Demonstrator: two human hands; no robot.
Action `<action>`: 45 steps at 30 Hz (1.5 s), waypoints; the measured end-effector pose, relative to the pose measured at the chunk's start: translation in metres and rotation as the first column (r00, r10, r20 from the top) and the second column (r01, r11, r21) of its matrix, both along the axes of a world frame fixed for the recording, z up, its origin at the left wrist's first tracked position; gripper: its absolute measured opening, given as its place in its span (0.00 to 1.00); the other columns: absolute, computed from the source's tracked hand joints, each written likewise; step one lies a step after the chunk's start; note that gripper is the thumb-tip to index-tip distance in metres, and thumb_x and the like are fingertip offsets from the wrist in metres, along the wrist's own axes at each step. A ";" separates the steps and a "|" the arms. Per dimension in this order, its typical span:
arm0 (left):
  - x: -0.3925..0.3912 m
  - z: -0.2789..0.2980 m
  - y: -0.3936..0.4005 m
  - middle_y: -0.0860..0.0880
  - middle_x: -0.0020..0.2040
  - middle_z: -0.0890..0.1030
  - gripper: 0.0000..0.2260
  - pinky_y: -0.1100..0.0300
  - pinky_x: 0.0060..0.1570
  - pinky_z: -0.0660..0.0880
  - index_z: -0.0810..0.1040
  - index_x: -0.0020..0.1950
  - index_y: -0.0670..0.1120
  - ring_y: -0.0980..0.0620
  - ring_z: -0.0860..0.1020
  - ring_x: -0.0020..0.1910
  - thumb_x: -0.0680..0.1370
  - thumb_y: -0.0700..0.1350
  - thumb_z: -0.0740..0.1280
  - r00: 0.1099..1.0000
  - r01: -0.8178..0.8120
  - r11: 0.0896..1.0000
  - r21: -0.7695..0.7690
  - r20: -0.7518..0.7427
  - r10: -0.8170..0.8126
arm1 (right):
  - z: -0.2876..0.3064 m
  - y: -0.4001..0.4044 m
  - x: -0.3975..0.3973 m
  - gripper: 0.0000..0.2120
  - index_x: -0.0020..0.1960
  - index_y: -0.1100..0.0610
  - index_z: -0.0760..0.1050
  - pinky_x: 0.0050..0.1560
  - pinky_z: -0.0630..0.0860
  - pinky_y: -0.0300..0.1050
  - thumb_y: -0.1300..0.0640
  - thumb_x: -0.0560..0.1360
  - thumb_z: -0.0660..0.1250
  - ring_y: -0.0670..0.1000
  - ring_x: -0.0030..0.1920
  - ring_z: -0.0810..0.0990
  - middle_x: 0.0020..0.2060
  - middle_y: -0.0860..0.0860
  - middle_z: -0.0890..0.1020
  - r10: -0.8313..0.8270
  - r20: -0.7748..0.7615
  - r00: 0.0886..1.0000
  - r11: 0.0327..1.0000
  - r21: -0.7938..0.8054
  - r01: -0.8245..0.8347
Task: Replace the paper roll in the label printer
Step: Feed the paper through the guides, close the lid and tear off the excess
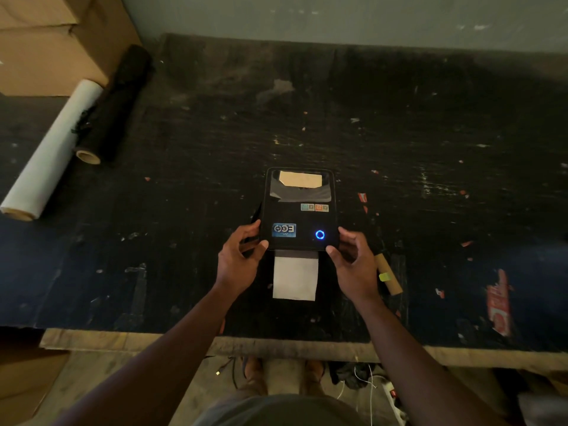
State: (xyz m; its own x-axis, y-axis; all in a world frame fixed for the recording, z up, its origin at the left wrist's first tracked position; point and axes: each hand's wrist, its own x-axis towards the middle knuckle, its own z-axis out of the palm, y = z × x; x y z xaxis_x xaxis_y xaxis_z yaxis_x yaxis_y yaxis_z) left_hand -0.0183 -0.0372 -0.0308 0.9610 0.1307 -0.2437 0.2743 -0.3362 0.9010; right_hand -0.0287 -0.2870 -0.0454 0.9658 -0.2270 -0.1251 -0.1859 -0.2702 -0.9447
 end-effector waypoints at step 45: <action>0.000 -0.009 0.002 0.63 0.60 0.79 0.23 0.46 0.58 0.84 0.74 0.71 0.62 0.63 0.81 0.58 0.79 0.44 0.73 1.000 -0.004 1.000 0.003 0.012 0.004 | -0.001 -0.002 0.001 0.22 0.69 0.51 0.76 0.51 0.75 0.23 0.62 0.77 0.74 0.29 0.57 0.79 0.60 0.43 0.81 -0.002 -0.030 1.000 1.000 0.002 0.002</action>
State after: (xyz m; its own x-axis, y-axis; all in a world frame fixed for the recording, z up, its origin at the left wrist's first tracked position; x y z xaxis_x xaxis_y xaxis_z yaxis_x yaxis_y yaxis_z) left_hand -0.0179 -0.0351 -0.0398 0.9632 0.1355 -0.2319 0.2650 -0.3379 0.9031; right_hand -0.0274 -0.2890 -0.0462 0.9613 -0.2283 -0.1544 -0.2145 -0.2680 -0.9392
